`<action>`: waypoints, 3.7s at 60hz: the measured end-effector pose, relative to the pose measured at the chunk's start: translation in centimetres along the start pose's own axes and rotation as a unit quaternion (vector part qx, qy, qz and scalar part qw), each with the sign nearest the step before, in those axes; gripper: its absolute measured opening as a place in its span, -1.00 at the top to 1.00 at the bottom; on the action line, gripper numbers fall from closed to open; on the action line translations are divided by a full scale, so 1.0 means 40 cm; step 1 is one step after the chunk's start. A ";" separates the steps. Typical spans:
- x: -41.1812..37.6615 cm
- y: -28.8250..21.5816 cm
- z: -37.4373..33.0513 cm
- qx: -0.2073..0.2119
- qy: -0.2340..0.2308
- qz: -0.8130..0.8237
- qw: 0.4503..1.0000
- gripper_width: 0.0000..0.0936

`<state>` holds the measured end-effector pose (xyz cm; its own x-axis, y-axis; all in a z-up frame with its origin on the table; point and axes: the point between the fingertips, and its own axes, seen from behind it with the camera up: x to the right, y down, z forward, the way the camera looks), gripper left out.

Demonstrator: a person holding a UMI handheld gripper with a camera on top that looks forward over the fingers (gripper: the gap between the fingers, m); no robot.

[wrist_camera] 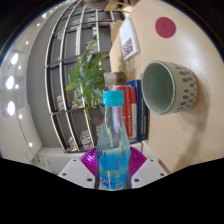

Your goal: Pour water

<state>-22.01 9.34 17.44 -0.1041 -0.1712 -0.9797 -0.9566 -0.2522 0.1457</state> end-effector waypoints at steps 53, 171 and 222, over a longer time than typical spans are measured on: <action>-0.202 -0.140 -0.060 0.019 -0.010 -0.155 0.988 0.18; 0.351 -0.611 -0.482 -0.034 0.317 -0.692 0.648 -0.67; -0.083 -0.114 -0.705 -0.007 0.221 -0.712 0.666 -0.68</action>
<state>-9.62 -15.81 23.93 0.9999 -0.0114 0.0105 0.0039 -0.4674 -0.8840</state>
